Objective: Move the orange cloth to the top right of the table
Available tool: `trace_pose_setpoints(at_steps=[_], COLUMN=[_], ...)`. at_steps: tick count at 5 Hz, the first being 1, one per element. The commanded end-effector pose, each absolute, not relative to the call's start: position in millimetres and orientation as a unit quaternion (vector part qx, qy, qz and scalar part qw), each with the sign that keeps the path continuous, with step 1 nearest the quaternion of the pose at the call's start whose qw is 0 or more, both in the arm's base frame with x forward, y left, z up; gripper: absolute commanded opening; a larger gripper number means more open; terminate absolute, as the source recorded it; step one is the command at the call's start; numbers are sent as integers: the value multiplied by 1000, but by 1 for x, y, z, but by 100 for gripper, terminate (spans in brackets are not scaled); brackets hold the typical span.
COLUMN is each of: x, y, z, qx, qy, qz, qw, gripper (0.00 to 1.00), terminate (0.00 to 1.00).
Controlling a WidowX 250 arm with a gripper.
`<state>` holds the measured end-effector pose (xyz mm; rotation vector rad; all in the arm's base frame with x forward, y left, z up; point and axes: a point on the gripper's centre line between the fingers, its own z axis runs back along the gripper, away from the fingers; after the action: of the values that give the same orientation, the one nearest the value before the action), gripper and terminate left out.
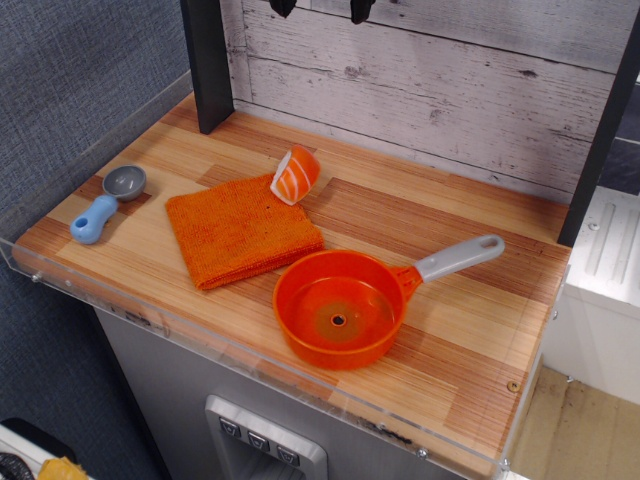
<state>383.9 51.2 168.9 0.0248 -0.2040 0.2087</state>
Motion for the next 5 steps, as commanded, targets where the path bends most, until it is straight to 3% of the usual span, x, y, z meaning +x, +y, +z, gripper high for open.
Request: trace_pose_setpoints(at_steps=[1, 4, 5], x=[384, 287, 267], y=[51, 93, 109], z=[169, 187, 179], qx=[12, 15, 18], qy=[-102, -113, -121], qz=[104, 126, 146], qw=[989, 985, 982], gripper=[100, 100, 100], terminate=[0, 0, 0])
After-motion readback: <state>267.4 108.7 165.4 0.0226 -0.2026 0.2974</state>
